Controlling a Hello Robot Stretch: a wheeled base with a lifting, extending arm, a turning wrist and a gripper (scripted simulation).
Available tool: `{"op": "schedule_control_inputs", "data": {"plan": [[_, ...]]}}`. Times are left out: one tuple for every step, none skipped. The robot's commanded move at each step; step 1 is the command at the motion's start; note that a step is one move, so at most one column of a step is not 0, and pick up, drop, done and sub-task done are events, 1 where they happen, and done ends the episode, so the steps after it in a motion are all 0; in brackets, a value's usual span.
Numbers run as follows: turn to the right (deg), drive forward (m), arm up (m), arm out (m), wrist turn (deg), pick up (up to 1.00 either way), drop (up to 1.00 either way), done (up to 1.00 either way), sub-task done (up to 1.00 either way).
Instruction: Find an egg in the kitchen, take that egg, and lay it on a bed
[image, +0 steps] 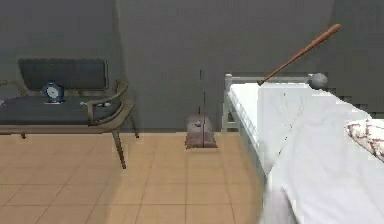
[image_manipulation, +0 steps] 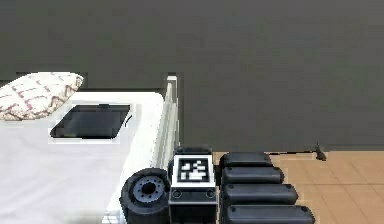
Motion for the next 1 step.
{"op": "schedule_control_inputs", "data": {"plan": [[0.0, 1.00, 0.00, 0.00, 0.0, 0.00, 0.00, 0.00, 0.00]]}}
